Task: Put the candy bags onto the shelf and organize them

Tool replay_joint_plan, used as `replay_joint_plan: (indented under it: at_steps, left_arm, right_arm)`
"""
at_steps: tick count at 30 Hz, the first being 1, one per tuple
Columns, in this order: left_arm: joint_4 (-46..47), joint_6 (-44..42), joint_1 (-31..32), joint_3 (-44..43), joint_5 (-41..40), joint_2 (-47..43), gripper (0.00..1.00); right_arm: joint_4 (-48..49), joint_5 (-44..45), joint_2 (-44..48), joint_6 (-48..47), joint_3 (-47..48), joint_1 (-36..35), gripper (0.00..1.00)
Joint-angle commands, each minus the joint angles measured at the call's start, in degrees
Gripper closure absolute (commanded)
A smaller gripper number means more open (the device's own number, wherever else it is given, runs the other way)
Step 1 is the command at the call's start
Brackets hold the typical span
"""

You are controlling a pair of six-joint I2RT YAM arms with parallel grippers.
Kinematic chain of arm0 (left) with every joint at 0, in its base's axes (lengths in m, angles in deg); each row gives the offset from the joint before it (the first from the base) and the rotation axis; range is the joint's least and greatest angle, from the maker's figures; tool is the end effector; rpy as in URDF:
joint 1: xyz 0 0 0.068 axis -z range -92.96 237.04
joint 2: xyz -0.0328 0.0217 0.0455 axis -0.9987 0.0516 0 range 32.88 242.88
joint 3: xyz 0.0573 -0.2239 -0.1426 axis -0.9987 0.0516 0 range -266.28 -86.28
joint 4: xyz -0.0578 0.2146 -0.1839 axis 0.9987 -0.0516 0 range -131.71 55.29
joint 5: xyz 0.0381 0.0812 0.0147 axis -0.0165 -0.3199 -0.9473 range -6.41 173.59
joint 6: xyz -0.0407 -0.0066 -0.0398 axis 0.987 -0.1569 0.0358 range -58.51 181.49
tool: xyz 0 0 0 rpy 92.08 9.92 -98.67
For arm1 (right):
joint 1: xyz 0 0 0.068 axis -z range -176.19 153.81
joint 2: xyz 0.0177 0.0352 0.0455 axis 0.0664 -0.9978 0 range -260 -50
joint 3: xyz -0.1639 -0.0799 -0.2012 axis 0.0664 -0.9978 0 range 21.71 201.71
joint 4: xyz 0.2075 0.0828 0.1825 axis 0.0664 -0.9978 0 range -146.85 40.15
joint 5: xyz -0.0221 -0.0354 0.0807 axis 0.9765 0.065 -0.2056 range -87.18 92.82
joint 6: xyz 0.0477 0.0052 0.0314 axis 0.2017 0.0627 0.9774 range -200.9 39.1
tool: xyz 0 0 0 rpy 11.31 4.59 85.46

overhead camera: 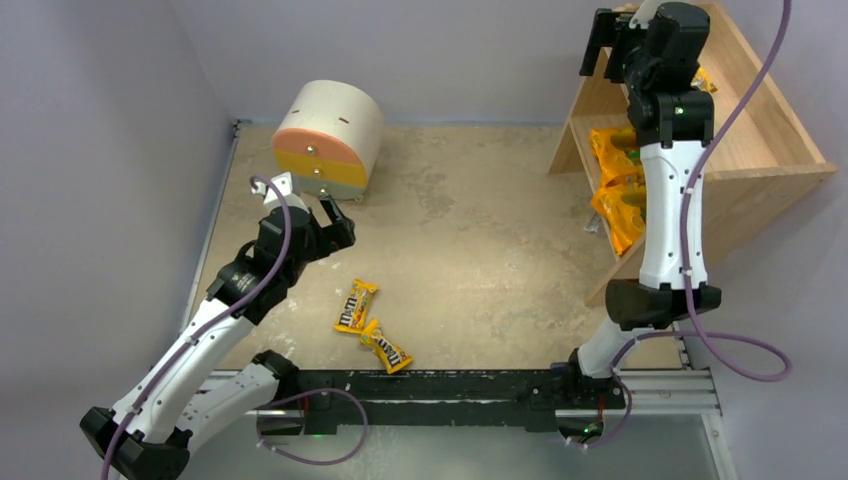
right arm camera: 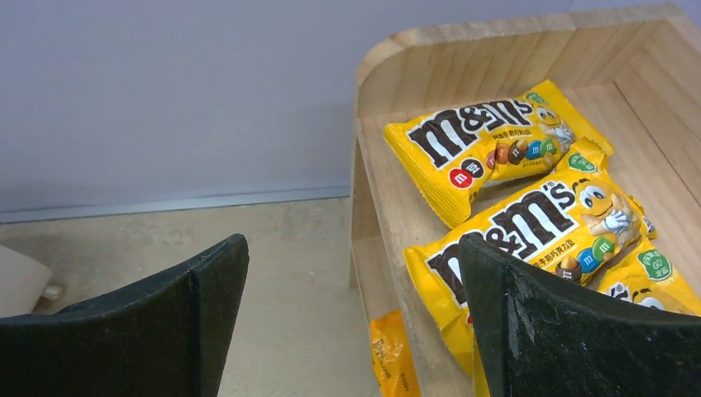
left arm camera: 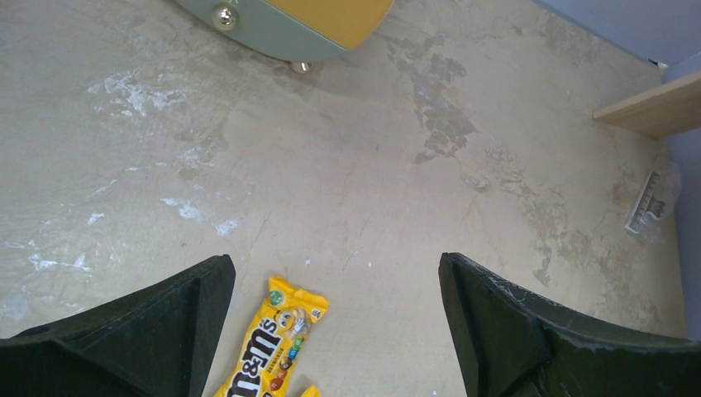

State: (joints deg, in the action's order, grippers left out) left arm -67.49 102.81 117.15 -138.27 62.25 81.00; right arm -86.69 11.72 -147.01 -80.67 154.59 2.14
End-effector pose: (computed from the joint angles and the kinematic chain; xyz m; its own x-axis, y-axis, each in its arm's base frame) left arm 0.1903 -0.0933 0.3335 -0.4406 -0.4553 -0.7736 -0.1321 0.8853 -0.4458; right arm 0.3528 0.0041 0.5812 -0.0166 0.0036 -0.9999 0.1260 0.9920 0.0015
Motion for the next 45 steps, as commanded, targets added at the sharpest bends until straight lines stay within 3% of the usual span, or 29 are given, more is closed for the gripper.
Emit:
replay_joint_plan:
  at_steps: [1, 10, 23, 31, 45]
  left_arm:
    - [-0.2, 0.0, -0.3, 0.6, -1.4, -0.9, 0.00]
    - [-0.2, -0.3, -0.3, 0.6, -1.3, -0.9, 0.00]
    - [-0.1, -0.3, -0.3, 0.6, -0.9, -1.1, 0.00]
    - [-0.3, -0.3, -0.3, 0.7, -1.1, -1.3, 0.00]
    - [-0.2, -0.4, -0.2, 0.8, -0.5, -1.0, 0.00]
  right_arm:
    - [0.3, 5.2, 0.6, -1.3, 1.9, 0.5, 0.02]
    - [0.4, 8.0, 2.9, -3.2, -1.7, 1.3, 0.02]
    - [1.4, 5.6, 6.2, -5.2, -6.9, 1.5, 0.02]
    - [1.6, 3.3, 3.0, -5.5, -3.8, 1.5, 0.03]
    - [1.8, 9.6, 8.5, -4.4, -10.5, 1.5, 0.05]
